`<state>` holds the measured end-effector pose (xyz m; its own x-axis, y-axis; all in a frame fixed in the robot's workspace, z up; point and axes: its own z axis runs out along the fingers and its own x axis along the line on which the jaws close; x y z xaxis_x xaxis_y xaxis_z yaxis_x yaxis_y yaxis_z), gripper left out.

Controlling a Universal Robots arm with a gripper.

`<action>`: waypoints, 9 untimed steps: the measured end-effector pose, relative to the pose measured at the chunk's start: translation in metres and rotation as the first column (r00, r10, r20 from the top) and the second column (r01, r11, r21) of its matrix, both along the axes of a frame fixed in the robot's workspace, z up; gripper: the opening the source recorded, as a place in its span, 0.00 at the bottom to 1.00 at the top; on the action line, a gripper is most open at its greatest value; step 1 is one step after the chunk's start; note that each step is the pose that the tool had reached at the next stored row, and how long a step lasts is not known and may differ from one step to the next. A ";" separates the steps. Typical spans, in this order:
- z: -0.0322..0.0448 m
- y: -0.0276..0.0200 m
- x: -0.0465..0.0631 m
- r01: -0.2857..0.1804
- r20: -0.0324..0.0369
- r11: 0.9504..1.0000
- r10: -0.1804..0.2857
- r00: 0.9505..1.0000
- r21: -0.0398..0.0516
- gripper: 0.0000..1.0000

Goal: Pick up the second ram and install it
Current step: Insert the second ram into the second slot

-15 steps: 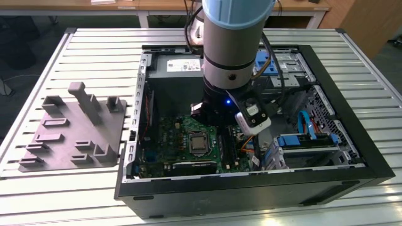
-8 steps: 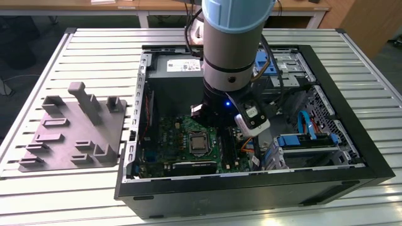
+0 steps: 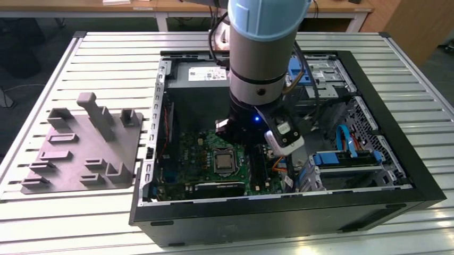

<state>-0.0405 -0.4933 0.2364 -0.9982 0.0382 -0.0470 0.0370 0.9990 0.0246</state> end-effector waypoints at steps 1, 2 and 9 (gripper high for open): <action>-0.0009 0.0000 0.000 0.000 0.000 1.000 0.000 1.000 0.000 0.14; -0.0017 0.0000 0.000 0.000 0.000 1.000 0.000 1.000 0.000 0.14; -0.0085 0.0000 0.000 0.000 0.000 1.000 0.000 1.000 0.000 0.14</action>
<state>-0.0405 -0.4934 0.2280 -0.9982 0.0381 -0.0471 0.0370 0.9990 0.0245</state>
